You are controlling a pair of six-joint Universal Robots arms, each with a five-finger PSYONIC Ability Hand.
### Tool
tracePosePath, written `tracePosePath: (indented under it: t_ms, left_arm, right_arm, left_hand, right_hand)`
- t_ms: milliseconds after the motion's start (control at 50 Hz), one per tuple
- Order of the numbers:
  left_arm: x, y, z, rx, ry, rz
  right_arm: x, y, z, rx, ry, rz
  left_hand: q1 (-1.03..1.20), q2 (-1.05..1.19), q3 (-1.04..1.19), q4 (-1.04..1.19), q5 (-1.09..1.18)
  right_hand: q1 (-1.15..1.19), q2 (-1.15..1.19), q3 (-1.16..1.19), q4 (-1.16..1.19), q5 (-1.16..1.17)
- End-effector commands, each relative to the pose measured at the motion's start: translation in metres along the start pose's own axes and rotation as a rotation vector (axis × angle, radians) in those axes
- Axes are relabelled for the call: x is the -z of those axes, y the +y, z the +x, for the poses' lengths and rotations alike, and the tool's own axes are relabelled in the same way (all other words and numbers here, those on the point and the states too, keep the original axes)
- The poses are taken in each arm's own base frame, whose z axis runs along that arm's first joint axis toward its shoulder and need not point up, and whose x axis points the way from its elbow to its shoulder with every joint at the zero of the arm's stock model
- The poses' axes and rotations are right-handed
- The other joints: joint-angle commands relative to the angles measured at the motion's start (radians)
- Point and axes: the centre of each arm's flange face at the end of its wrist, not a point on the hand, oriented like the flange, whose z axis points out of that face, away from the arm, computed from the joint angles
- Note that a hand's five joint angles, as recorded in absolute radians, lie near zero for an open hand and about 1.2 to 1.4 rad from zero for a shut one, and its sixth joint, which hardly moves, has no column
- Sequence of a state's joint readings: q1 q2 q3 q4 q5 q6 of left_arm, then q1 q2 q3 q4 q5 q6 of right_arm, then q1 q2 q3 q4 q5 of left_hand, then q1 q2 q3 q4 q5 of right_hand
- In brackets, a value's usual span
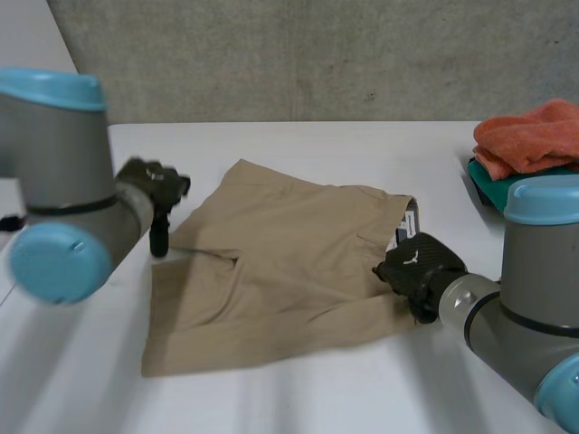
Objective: Fold the laundry.
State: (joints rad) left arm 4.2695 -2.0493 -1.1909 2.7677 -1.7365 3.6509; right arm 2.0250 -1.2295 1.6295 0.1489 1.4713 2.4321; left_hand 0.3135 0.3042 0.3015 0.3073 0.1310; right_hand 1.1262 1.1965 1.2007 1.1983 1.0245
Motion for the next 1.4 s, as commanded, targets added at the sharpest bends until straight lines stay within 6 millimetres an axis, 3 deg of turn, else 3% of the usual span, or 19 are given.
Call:
tracePosePath:
  t_ms: [20,140,200,240,300,420,520,580,660,740,840,980,1040,1060,1100,1120,1140,1240,1400]
  left_arm:
    - [0.046,0.047,0.038,0.014,0.244,-0.126]
    - [0.046,0.063,0.069,-0.041,0.306,-0.138]
    - [0.031,0.071,0.076,-0.060,0.259,-0.154]
    - [0.023,0.073,0.075,-0.069,0.200,-0.162]
    - [0.024,0.072,0.070,-0.069,0.152,-0.168]
    - [0.074,0.060,0.068,-0.091,0.191,-0.100]
    - [0.130,0.078,0.087,-0.219,0.399,-0.148]
    - [0.136,0.084,0.092,-0.261,0.452,-0.189]
    - [0.109,0.076,0.085,-0.249,0.377,-0.194]
    - [0.065,0.044,0.066,-0.199,0.208,-0.104]
    - [0.005,-0.021,0.052,-0.127,0.032,0.173]
    - [-0.066,-0.082,0.056,-0.104,-0.124,0.479]
    - [-0.087,-0.088,0.068,-0.117,-0.152,0.518]
    - [-0.092,-0.088,0.070,-0.121,-0.155,0.523]
    - [-0.098,-0.089,0.073,-0.121,-0.154,0.527]
    - [-0.101,-0.087,0.075,-0.127,-0.156,0.521]
    - [-0.100,-0.088,0.076,-0.125,-0.155,0.521]
    - [-0.088,-0.092,0.078,-0.120,-0.140,0.509]
    - [-0.056,-0.082,0.070,-0.041,-0.070,0.461]
  right_arm:
    - [-0.001,-0.003,0.014,-0.153,0.043,0.013]
    - [0.003,-0.005,0.017,-0.170,0.054,0.023]
    - [0.006,-0.006,0.020,-0.173,0.063,0.024]
    - [0.008,-0.006,0.021,-0.173,0.064,0.024]
    - [0.014,-0.005,0.020,-0.151,0.052,0.013]
    - [0.043,0.004,0.007,0.039,-0.094,-0.103]
    - [0.077,0.024,-0.008,0.234,-0.399,-0.269]
    - [0.071,0.027,-0.011,0.253,-0.430,-0.261]
    - [0.039,0.024,0.000,0.193,-0.314,-0.220]
    - [0.011,0.015,0.018,0.040,-0.159,-0.168]
    - [-0.027,0.003,0.039,-0.061,0.008,-0.056]
    - [-0.073,0.005,0.086,0.003,0.389,-0.002]
    - [-0.093,0.004,0.101,0.047,0.521,0.067]
    - [-0.099,0.005,0.101,0.058,0.536,0.087]
    - [-0.112,0.007,0.101,0.088,0.559,0.121]
    - [-0.122,0.008,0.098,0.119,0.573,0.148]
    - [-0.126,0.010,0.095,0.136,0.569,0.154]
    - [-0.124,0.013,0.087,0.178,0.544,0.137]
    - [-0.050,-0.005,0.077,-0.052,0.403,0.109]
  left_hand:
    - [0.088,0.097,0.100,0.094,0.096]
    - [0.099,0.109,0.112,0.106,0.108]
    - [0.459,0.468,0.471,0.465,0.467]
    - [1.079,1.088,1.091,1.085,1.087]
    - [1.083,1.092,1.095,1.089,1.091]
    - [1.083,1.092,1.095,1.089,1.091]
    - [1.083,1.092,1.095,1.089,1.091]
    - [1.083,1.092,1.095,1.089,1.091]
    - [1.083,1.092,1.095,1.089,1.091]
    - [1.083,1.092,1.095,1.089,1.091]
    - [1.083,1.092,1.095,1.089,1.091]
    - [1.083,1.092,1.095,1.089,1.091]
    - [1.083,1.092,1.095,1.089,1.091]
    - [1.083,1.092,1.095,1.089,1.091]
    - [0.891,0.901,0.903,0.897,0.899]
    - [0.032,0.041,0.044,0.038,0.040]
    - [-0.139,-0.130,-0.127,-0.133,-0.131]
    - [-0.139,-0.130,-0.127,-0.133,-0.131]
    - [-0.139,-0.130,-0.127,-0.133,-0.131]
  right_hand:
    - [0.270,0.200,0.196,0.198,0.197]
    - [0.270,0.200,0.196,0.198,0.197]
    - [0.270,0.200,0.196,0.198,0.197]
    - [0.270,0.200,0.196,0.198,0.197]
    - [0.270,0.200,0.196,0.198,0.197]
    - [0.270,0.200,0.196,0.198,0.197]
    - [0.270,0.200,0.196,0.198,0.197]
    - [0.270,0.200,0.196,0.198,0.197]
    - [0.270,0.200,0.196,0.198,0.197]
    - [0.270,0.200,0.196,0.198,0.197]
    - [0.270,0.200,0.196,0.198,0.197]
    - [0.270,0.200,0.196,0.198,0.197]
    - [0.270,0.200,0.196,0.198,0.197]
    - [0.212,0.141,0.137,0.139,0.139]
    - [-0.461,-0.531,-0.535,-0.533,-0.533]
    - [-0.952,-1.022,-1.026,-1.024,-1.025]
    - [-0.952,-1.022,-1.026,-1.024,-1.025]
    - [-0.952,-1.022,-1.026,-1.024,-1.025]
    - [-0.952,-1.022,-1.026,-1.024,-1.025]
